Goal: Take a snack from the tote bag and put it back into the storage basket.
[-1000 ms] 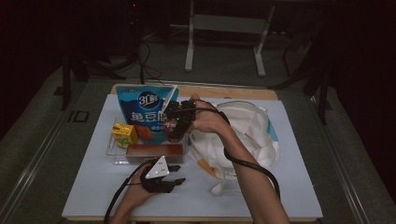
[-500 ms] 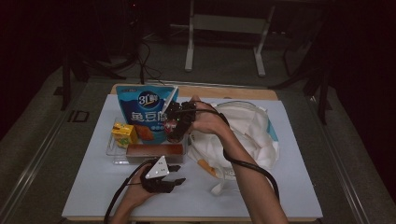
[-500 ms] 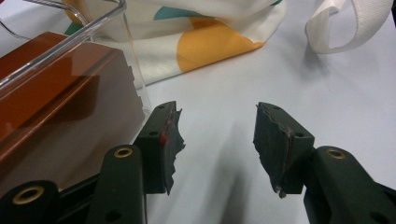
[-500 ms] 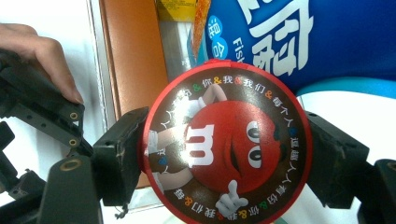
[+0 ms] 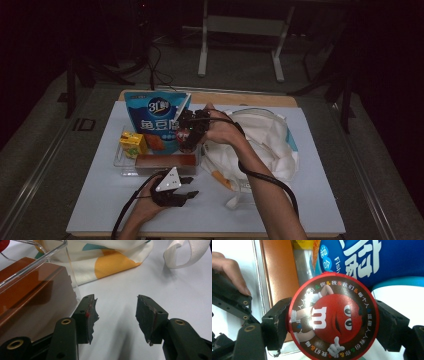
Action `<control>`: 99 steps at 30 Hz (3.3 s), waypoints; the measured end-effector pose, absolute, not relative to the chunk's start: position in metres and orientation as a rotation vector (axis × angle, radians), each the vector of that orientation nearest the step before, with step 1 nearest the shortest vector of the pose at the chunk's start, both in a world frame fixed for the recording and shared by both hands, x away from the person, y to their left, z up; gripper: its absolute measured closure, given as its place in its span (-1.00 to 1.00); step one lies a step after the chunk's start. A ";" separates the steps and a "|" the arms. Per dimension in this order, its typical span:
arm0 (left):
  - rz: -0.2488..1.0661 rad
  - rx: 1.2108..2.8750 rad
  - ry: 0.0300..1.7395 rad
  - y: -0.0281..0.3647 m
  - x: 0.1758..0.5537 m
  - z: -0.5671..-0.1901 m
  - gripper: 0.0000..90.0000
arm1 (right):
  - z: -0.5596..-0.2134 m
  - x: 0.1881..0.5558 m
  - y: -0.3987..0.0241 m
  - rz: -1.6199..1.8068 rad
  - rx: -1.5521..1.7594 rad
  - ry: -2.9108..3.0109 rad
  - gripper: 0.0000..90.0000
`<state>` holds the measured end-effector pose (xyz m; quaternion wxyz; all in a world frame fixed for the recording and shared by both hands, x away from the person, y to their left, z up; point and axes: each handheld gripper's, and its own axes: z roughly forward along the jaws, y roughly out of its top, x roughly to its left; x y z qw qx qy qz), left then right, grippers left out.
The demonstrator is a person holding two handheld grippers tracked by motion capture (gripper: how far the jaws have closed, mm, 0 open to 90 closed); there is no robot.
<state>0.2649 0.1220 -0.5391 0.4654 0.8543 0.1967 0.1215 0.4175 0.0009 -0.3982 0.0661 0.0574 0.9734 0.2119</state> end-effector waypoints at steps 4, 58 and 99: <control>0.299 2.096 0.484 0.122 0.265 -0.539 0.11 | -0.399 0.417 0.001 0.637 0.179 2.936 -0.47; 0.299 2.095 0.484 0.122 0.265 -0.539 0.10 | -0.416 0.419 0.006 0.591 0.227 2.929 -0.48; 0.301 2.093 0.484 0.122 0.265 -0.539 0.10 | -0.409 0.420 -0.002 0.630 0.293 2.937 -0.49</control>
